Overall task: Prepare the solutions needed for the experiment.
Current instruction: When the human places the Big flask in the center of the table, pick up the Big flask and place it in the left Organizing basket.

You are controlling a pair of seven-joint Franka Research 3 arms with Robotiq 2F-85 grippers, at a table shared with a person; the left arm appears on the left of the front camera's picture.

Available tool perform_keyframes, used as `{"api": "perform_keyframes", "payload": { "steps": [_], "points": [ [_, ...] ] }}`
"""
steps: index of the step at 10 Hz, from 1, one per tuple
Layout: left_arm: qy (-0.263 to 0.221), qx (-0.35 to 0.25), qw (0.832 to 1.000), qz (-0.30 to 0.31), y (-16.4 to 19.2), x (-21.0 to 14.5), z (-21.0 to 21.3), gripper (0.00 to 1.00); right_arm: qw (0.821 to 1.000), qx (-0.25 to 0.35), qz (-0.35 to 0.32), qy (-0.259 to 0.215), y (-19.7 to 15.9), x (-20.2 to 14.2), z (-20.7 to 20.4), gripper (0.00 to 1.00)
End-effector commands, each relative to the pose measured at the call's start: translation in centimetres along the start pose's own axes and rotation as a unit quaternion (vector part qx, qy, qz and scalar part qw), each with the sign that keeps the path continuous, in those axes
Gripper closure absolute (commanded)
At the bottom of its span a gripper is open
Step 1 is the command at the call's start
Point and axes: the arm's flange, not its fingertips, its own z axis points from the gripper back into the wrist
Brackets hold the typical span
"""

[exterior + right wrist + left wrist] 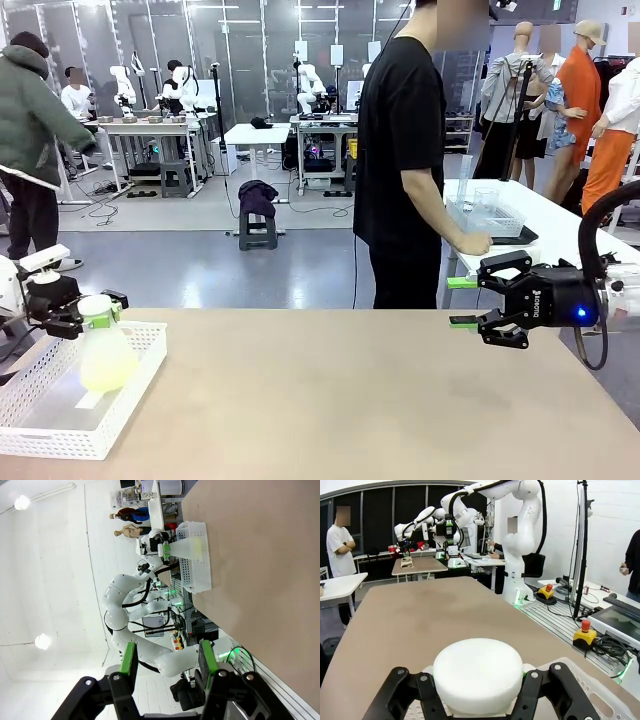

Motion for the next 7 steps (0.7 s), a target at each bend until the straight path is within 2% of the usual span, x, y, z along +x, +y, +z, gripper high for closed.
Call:
{"api": "perform_keyframes", "payload": {
  "steps": [1,3,4,5,6,7],
  "points": [
    [0.014,-0.007,1.0,-0.006,0.05,-0.55,-0.5,1.0,1.0,0.003,0.001,-0.002,0.12,0.0,0.04,0.37],
    [0.022,-0.006,1.0,-0.002,0.26,-0.61,-0.98,1.0,1.0,0.003,0.001,-0.002,0.12,0.0,0.04,0.37],
    [0.025,-0.006,1.0,0.004,0.19,-0.64,-0.99,0.76,1.0,0.003,0.001,-0.002,0.12,0.0,0.04,0.37],
    [0.028,-0.009,1.0,0.003,0.07,-0.78,-0.84,0.59,1.0,0.003,0.001,-0.002,0.12,0.0,0.04,0.37],
    [0.034,-0.006,0.999,0.004,0.1,-0.72,-1.05,0.56,1.0,0.003,0.001,-0.002,0.12,0.0,0.04,0.37],
    [0.035,-0.004,0.999,0.005,0.06,-0.65,-1.14,0.39,1.0,0.003,0.001,-0.002,0.12,0.0,0.04,0.37]
  ]
}}
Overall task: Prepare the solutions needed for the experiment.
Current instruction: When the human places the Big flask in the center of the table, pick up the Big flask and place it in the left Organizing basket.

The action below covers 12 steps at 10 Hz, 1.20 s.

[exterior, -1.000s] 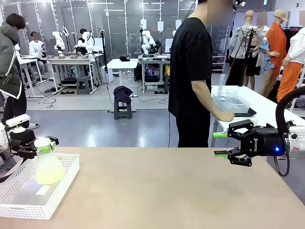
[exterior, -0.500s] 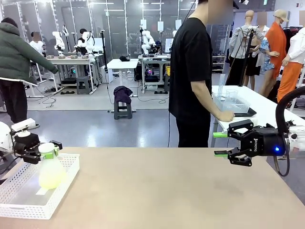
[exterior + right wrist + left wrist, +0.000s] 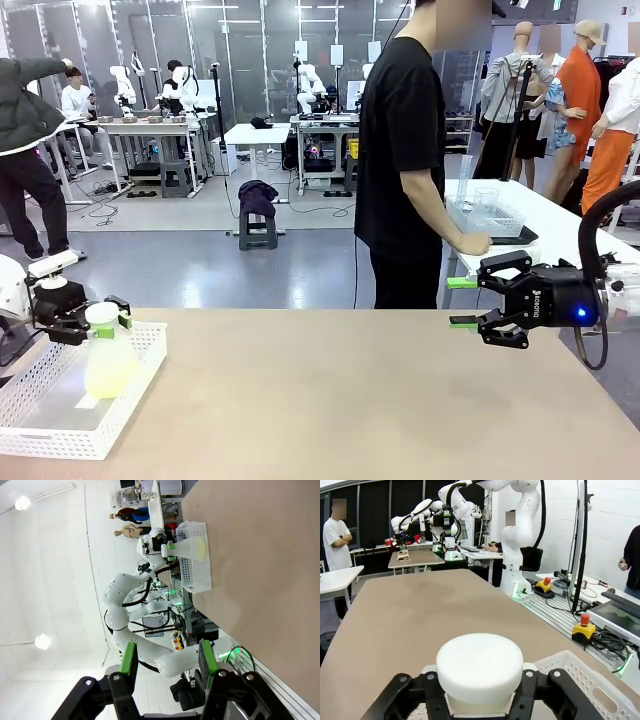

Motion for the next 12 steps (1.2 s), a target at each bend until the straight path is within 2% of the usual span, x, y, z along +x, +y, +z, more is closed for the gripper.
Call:
{"api": "perform_keyframes", "payload": {
  "steps": [1,2,3,4,8,9,12],
  "points": [
    [0.024,0.004,1.0,0.0,-0.6,0.1,-0.4,0.36,1.0,0.003,0.001,-0.002,0.1,0.0,0.0,0.37],
    [0.026,0.009,1.0,0.0,-0.9,0.0,-0.2,0.19,1.0,0.003,0.001,-0.002,0.1,0.0,0.0,0.37],
    [0.03,0.016,0.999,0.002,-1.3,0.0,0.1,0.17,1.0,0.003,0.001,-0.002,0.1,0.0,0.0,0.37],
    [0.033,0.026,0.999,0.006,-1.7,-0.1,0.5,0.0,1.0,0.003,0.001,-0.002,0.1,0.0,0.0,0.37],
    [0.031,0.049,0.998,0.018,-2.6,-0.6,1.7,0.0,1.0,0.003,0.001,-0.002,0.1,0.0,0.0,0.37],
    [0.021,0.033,0.999,0.014,-1.6,-0.7,2.2,0.0,1.0,0.003,0.001,-0.002,0.1,0.0,0.0,0.37],
    [0.021,0.033,0.999,0.014,-1.6,-0.7,2.2,0.0,1.0,0.003,0.001,-0.002,0.1,0.0,0.0,0.37]
  ]
}}
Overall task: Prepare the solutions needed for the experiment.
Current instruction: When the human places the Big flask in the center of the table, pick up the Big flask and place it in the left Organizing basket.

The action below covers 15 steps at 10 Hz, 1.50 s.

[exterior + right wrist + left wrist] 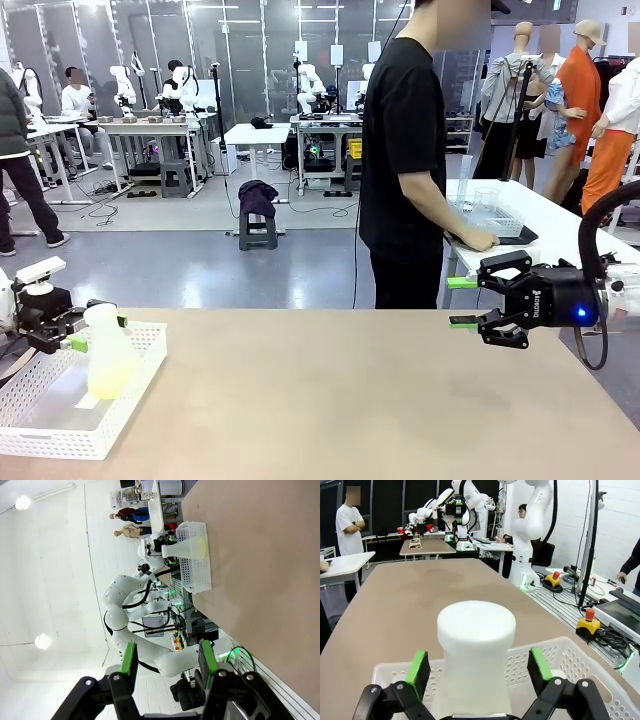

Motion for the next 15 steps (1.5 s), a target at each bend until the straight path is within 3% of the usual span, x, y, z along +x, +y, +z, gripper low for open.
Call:
{"api": "perform_keyframes", "payload": {
  "steps": [1,6,9,11,13,15],
  "points": [
    [0.0,-0.002,1.0,-0.003,0.1,0.3,-0.1,0.0,1.0,0.003,0.001,-0.002,0.1,0.0,0.0,0.37],
    [0.0,0.0,1.0,0.0,0.0,0.0,0.0,0.0,1.0,0.003,0.001,-0.002,0.1,0.0,0.0,0.37],
    [0.004,0.073,0.997,0.014,-3.9,0.0,4.7,0.0,1.0,0.003,0.001,-0.002,0.1,0.0,0.0,0.37],
    [0.006,0.081,0.996,0.029,-6.0,1.0,5.8,0.0,1.0,0.003,0.001,-0.002,0.1,0.0,0.0,0.37],
    [-0.048,0.116,0.979,0.159,-7.8,3.4,5.3,0.0,1.0,0.003,0.001,-0.002,0.1,0.0,0.0,0.37],
    [-0.131,0.102,0.936,0.31,-9.3,5.2,5.2,0.0,1.0,0.003,0.001,-0.002,0.1,0.0,0.0,0.37]
  ]
}}
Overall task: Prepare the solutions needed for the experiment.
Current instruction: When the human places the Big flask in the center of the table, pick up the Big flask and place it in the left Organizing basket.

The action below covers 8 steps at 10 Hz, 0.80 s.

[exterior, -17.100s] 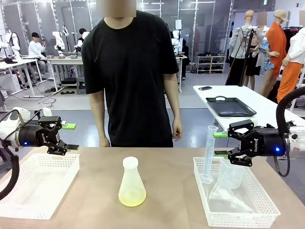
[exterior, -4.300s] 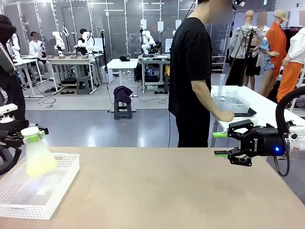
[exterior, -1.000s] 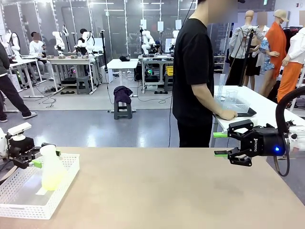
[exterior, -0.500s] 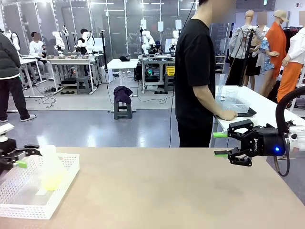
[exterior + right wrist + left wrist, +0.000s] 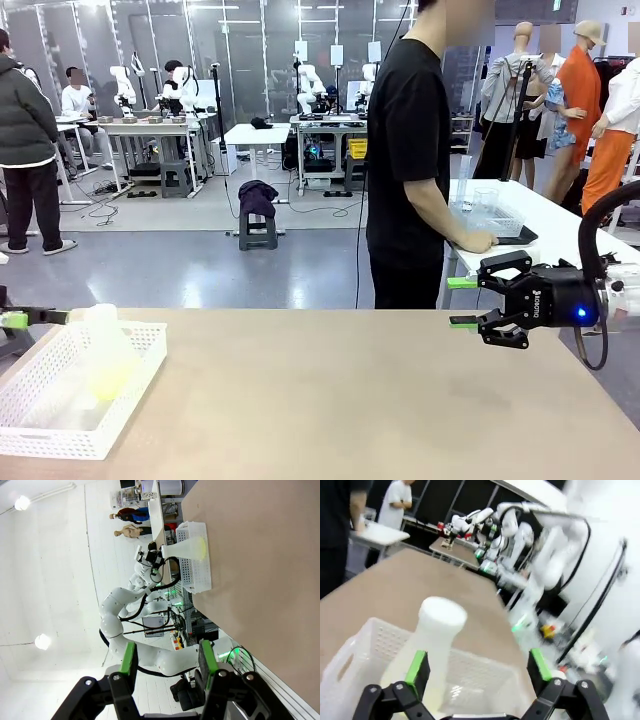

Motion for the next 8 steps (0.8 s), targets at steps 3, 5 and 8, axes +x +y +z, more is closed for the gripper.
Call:
{"api": "perform_keyframes", "payload": {
  "steps": [3,5,8],
  "points": [
    [-0.035,-0.005,0.97,0.24,-3.7,2.8,-1.3,0.0,1.0,0.003,0.002,-0.002,0.1,0.0,0.0,0.37],
    [-0.025,-0.014,0.958,0.286,-4.5,3.6,-1.1,0.0,1.0,0.003,0.002,-0.002,0.1,0.0,0.0,0.37],
    [-0.02,-0.031,0.92,0.389,-4.8,3.2,0.3,0.0,1.0,0.003,0.002,-0.002,0.1,0.0,0.0,0.37]
  ]
}}
